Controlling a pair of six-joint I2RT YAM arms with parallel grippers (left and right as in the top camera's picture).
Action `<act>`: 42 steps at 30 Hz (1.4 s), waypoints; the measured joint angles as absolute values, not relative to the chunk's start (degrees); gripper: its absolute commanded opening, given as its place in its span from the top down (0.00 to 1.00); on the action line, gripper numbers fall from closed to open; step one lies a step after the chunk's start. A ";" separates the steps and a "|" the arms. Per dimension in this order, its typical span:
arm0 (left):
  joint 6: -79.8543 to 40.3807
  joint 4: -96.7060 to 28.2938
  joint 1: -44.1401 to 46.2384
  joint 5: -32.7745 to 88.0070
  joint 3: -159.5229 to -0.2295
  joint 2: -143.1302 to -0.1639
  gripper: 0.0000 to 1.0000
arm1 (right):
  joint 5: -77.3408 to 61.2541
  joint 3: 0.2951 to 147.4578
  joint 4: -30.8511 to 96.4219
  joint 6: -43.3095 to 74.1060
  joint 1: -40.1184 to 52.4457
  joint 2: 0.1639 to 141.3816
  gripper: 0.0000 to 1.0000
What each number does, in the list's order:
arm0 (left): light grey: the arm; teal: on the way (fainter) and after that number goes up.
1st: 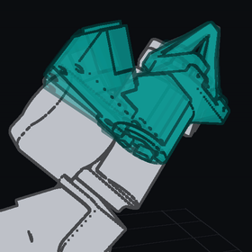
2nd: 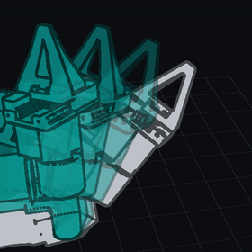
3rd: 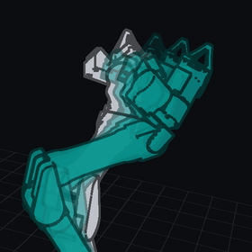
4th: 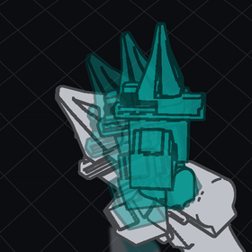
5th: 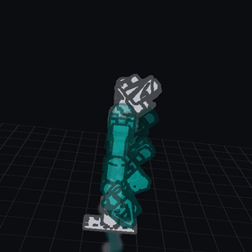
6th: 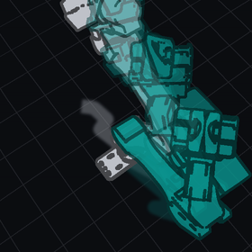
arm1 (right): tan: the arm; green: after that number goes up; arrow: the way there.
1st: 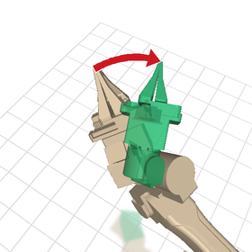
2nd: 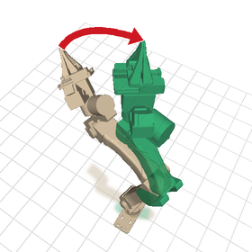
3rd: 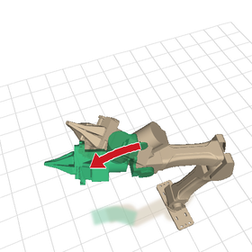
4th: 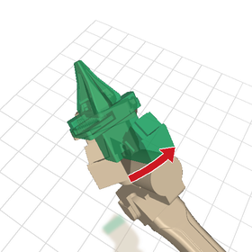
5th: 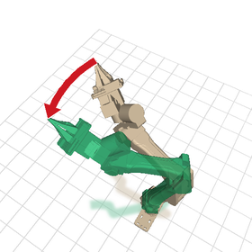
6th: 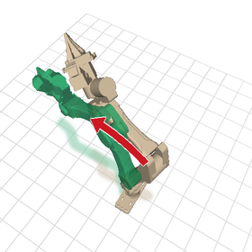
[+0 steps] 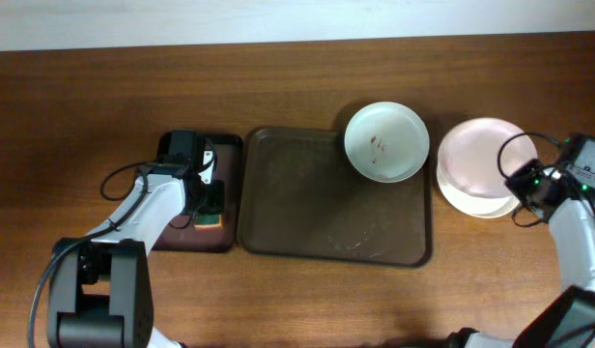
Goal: Clean dirty plates on tray and stack at the side
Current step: 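Carry the pink plate right and stack it on the white plate, then grasp the pale green plate rim with the right gripper and pull it forward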
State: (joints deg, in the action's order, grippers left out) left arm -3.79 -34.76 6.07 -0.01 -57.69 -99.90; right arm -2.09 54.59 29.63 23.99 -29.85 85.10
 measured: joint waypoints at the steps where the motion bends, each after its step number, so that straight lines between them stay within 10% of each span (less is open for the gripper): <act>1: -3.79 -34.79 6.07 -0.01 -57.69 -99.90 0.61 | -2.26 54.59 29.76 23.99 -30.63 85.91 0.96; 3: -3.81 -34.94 6.07 -0.01 -57.69 -99.90 0.61 | -2.50 54.59 30.00 24.03 -31.27 87.31 0.90; 5: -3.81 -34.96 6.07 -0.01 -57.69 -99.88 0.58 | -2.96 54.59 30.04 24.34 -31.33 89.01 0.54; 7: -3.88 -34.98 6.07 -0.01 -57.69 -99.90 0.57 | -5.04 54.59 29.52 24.10 -31.33 89.32 0.51; 13: -3.86 -35.11 6.07 -0.01 -57.69 -99.90 0.57 | -25.65 54.59 23.31 17.21 -25.52 89.32 0.49; 22: -3.86 -35.14 6.07 -0.01 -57.69 -99.90 0.56 | -17.47 54.59 20.93 14.24 -6.57 97.34 0.50; 26: -3.84 -35.14 6.07 -0.01 -57.69 -99.90 0.55 | -15.46 54.59 17.58 16.53 -6.42 101.60 0.76; 35: -3.86 -35.16 6.07 -0.01 -57.69 -99.90 0.55 | -15.40 54.59 13.98 17.54 -6.17 103.72 0.87; 42: -3.86 -35.77 6.07 -0.01 -57.69 -99.88 0.55 | -15.38 54.59 6.63 17.87 -5.82 104.86 0.75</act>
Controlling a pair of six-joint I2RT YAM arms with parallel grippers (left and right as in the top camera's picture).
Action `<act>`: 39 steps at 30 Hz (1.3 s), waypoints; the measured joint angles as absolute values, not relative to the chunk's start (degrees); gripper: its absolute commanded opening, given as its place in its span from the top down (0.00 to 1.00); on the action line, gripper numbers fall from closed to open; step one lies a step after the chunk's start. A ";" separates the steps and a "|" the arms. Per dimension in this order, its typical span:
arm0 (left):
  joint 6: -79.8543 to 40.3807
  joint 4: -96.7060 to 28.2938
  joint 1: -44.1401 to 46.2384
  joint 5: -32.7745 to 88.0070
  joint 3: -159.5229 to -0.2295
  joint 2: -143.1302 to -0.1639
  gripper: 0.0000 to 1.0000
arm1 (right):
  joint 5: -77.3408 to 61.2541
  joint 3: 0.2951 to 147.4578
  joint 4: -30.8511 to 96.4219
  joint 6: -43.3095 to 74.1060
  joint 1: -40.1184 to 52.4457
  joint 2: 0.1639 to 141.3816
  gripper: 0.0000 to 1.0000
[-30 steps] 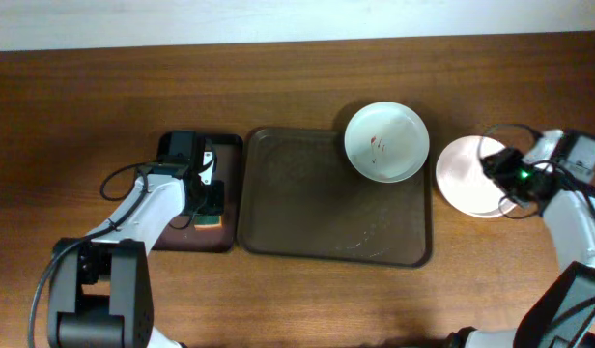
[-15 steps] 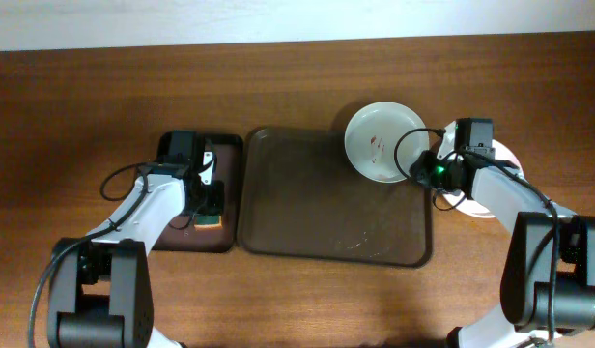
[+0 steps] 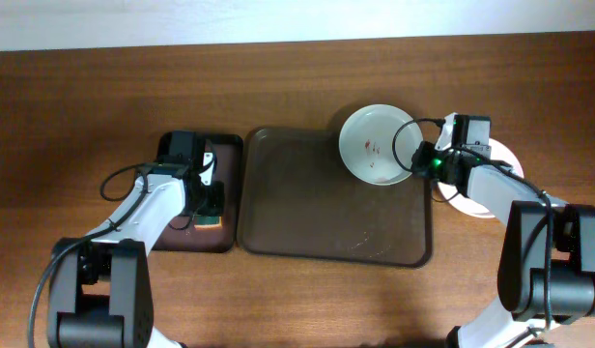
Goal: Clean dirty plates on tray and stack at the side
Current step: 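Grasp the pale green plate rim with the right gripper and pull it forward, then lift the sponge from the black tray with the left gripper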
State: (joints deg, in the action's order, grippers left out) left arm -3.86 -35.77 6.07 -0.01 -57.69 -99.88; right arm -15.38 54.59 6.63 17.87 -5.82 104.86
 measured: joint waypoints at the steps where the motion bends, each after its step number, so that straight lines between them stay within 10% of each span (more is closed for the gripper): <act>1: -3.86 -35.77 6.07 -0.01 -57.69 -99.90 0.55 | -15.44 54.59 5.98 18.00 -5.82 104.86 0.75; 13: -3.86 -35.79 6.07 -0.03 -57.69 -99.90 0.54 | -14.81 54.59 2.70 17.85 -5.78 105.30 0.96; 39: -3.88 -39.86 6.07 -0.01 -59.05 -97.49 0.65 | -8.12 54.94 24.08 21.96 13.19 99.57 0.96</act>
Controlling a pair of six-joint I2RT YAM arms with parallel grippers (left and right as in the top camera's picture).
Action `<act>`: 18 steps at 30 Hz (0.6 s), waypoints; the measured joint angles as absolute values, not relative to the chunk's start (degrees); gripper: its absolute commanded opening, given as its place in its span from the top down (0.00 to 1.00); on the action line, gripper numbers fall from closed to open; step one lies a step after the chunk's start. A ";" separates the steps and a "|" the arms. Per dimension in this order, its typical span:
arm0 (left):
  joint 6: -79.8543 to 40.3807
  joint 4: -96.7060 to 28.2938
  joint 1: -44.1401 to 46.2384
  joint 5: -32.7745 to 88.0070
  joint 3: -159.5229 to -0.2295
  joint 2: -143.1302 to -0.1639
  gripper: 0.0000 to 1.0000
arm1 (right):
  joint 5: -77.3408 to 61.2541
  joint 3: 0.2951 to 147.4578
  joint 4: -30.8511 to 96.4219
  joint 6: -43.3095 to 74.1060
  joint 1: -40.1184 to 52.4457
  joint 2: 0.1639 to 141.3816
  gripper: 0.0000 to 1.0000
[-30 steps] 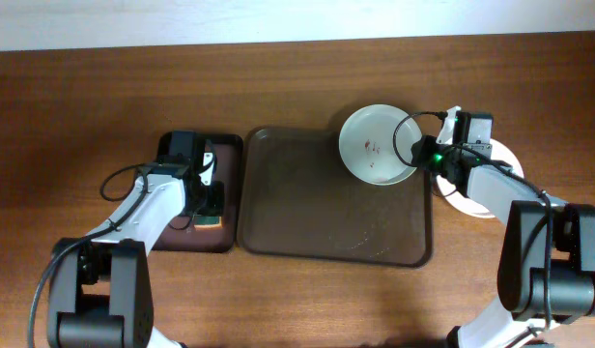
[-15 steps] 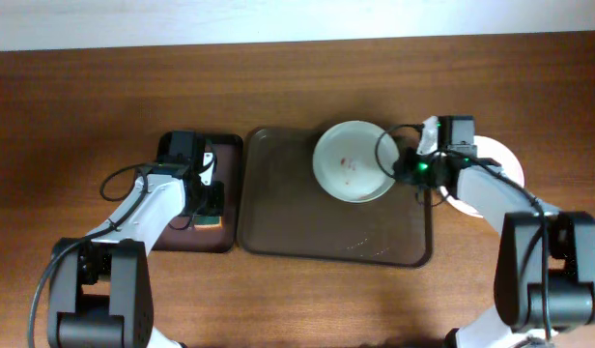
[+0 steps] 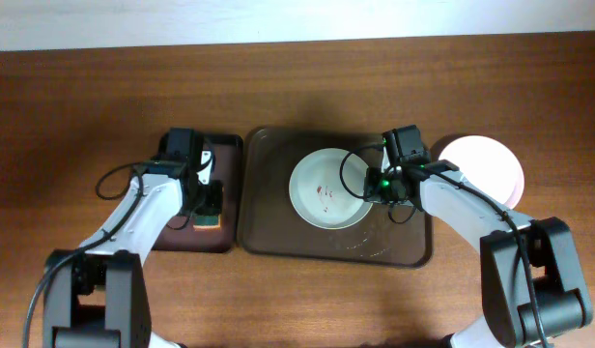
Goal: Clean dirty plates on tray and stack at the side
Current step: 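Lift the sponge from the black tray with the left gripper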
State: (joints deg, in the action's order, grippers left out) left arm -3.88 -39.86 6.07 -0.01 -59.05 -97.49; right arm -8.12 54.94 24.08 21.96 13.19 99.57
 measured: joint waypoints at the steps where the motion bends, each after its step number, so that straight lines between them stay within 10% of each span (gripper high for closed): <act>1: -3.95 -40.34 6.07 -0.03 -59.35 -96.95 0.66 | -7.94 54.94 24.08 22.06 13.19 99.57 0.96; 18: -5.39 -36.23 6.07 1.26 -56.82 -96.88 0.64 | -7.94 54.94 24.10 22.09 13.19 99.57 0.96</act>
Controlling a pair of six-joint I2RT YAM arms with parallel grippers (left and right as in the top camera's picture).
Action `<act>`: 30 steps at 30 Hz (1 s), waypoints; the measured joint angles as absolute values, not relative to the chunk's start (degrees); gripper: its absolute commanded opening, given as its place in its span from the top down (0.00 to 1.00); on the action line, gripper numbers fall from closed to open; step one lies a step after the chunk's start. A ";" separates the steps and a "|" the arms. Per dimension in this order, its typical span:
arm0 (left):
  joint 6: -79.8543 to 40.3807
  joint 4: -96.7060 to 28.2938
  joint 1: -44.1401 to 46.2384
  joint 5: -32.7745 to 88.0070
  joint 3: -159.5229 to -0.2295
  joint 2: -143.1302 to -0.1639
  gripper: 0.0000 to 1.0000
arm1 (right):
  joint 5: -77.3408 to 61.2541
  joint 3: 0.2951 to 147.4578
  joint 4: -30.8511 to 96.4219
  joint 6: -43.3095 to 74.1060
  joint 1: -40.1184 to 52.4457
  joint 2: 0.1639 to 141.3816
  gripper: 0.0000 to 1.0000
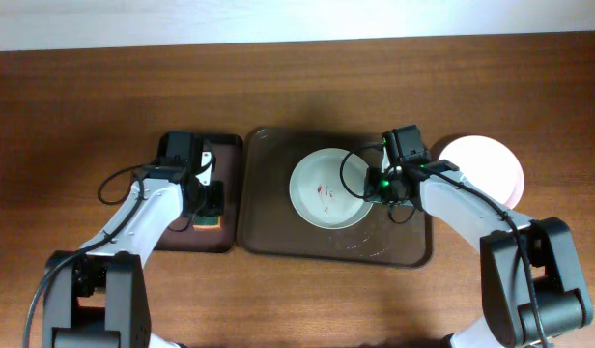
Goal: Clean dirty plates on tray and stack at the side
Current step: 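Lift the sponge from the black tray with the left gripper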
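A white plate (pixel 326 189) with red stains lies in the middle of the brown tray (pixel 278 232). My right gripper (pixel 373 186) is shut on the plate's right rim. At the right of the tray sits a stack of clean pale plates (pixel 491 166). A green and yellow sponge (pixel 211 221) lies on a small dark tray (pixel 177 237) at the left. My left gripper (pixel 212 200) is down on the sponge's far end, and its fingers seem shut on it.
The wooden table (pixel 297 87) stretches behind both trays. The two trays lie side by side, nearly touching. Cables loop off both arms above the trays.
My left wrist has shifted very slightly toward me over the small tray. The plate and my right gripper are where they were.
The stained plate first sat at the tray's far right corner, with my right gripper out beside the clean stack. Then that gripper was at the plate's right rim. Later it held the plate in mid-tray, where it still is. My left gripper stayed at the sponge throughout.
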State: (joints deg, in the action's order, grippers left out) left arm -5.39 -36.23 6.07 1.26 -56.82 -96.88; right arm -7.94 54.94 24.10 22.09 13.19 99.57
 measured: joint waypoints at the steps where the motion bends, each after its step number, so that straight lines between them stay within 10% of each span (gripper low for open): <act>1: -5.41 -36.16 6.07 1.19 -56.82 -96.88 0.66 | -7.92 54.94 24.10 22.06 13.19 99.57 0.96; 10: -5.82 -35.03 6.07 0.99 -56.77 -98.50 1.00 | -7.94 54.94 24.10 22.09 13.19 99.57 0.96; 30: -6.04 -30.24 6.07 0.99 -60.34 -74.00 1.00 | -7.94 54.94 24.08 22.11 13.19 99.57 0.96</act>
State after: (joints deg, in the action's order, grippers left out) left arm -6.04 -30.24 6.07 0.99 -60.34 -74.00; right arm -7.94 54.94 24.08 22.11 13.19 99.57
